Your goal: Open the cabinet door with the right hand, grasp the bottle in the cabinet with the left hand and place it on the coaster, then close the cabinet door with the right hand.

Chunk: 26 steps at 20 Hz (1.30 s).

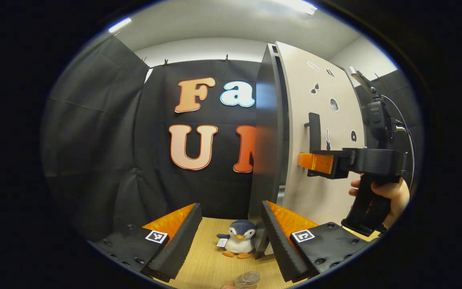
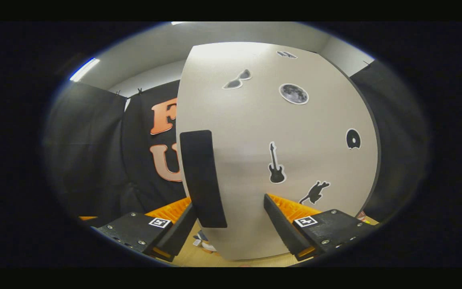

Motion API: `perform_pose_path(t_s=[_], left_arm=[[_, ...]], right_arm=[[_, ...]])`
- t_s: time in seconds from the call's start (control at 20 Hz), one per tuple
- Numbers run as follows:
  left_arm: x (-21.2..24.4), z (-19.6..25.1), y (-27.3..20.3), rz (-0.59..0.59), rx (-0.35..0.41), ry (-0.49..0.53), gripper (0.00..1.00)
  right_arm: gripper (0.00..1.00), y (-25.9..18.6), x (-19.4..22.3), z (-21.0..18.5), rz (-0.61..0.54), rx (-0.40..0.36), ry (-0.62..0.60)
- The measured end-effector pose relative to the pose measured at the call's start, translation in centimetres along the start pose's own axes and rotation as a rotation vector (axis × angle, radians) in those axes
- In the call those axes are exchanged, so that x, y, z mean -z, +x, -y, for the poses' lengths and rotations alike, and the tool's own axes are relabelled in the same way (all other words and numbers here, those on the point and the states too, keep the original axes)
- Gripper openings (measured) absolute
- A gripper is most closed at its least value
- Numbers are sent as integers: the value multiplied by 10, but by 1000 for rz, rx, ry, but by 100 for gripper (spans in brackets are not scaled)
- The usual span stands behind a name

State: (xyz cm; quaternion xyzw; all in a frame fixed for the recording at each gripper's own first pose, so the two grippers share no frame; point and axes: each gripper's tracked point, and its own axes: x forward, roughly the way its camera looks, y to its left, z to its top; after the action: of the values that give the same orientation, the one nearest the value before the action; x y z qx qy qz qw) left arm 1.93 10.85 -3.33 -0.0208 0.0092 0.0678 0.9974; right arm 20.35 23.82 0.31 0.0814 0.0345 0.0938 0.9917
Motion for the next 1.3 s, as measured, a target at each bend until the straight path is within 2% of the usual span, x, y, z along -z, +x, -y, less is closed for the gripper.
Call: perform_pose_path(t_s=[0.1, 0.15, 0.2, 0.3, 0.4, 0.45, 0.7, 0.85, 0.9, 1.3], left_arm=[[-1, -1, -1, 2, 1, 4, 94], [-1, -3, -1, 3, 2, 8, 94], [-1, -5, 0, 4, 2, 12, 96], [-1, -7, 0, 4, 4, 12, 94], [0, -8, 2, 3, 10, 10, 94], [-1, -10, 3, 2, 13, 10, 97], [-1, -9, 13, -3, 33, 15, 96], [0, -5, 21, -5, 43, 26, 99], [-2, -3, 22, -1, 46, 25, 96], [-11, 22, 22, 26, 56, 27, 96]], right_arm=[[96, 3, 0, 0, 2, 28, -7], [99, 3, 0, 0, 2, 39, -8], [96, 2, 1, 0, 2, 49, -11], [99, 2, 1, 0, 2, 65, -23], [96, 2, 4, 0, 2, 77, -38], [96, 2, 4, 0, 7, 82, -43], [96, -2, 27, 0, -55, 60, 21], [96, -28, 26, 3, -44, 44, 36], [97, -38, 23, 6, -33, 47, 29], [96, -128, -5, 45, 7, 86, -82]])
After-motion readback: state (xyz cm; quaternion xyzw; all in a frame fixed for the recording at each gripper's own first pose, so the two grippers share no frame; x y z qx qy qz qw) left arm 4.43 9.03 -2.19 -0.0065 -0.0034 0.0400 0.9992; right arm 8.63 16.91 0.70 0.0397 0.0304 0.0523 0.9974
